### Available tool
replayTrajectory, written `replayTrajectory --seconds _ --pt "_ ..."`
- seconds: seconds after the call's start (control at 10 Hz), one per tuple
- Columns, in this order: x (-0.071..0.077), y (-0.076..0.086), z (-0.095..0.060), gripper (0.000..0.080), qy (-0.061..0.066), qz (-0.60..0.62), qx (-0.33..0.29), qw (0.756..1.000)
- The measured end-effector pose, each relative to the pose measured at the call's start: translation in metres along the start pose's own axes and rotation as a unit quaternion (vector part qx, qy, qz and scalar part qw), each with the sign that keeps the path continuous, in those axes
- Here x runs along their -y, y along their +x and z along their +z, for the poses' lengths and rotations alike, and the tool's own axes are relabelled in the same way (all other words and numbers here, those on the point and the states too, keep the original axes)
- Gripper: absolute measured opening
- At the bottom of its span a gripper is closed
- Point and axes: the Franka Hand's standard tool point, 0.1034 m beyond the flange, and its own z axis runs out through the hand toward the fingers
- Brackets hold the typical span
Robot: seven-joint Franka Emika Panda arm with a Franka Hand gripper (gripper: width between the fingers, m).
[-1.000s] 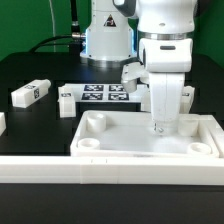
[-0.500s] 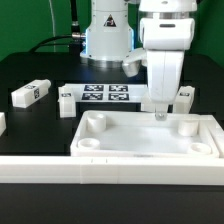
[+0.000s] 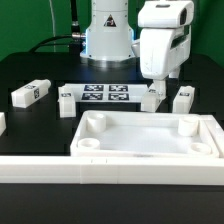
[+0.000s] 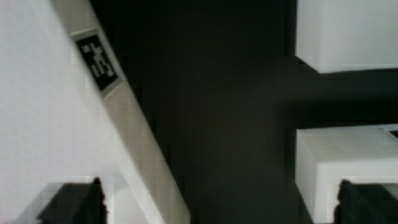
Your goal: Assemble desk
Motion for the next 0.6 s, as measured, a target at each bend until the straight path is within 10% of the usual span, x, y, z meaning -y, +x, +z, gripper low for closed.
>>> replayTrajectory --seconds 0.6 --pt "0.0095 0.0042 0.0 0.0649 0.015 0.322 -0.001 0.947"
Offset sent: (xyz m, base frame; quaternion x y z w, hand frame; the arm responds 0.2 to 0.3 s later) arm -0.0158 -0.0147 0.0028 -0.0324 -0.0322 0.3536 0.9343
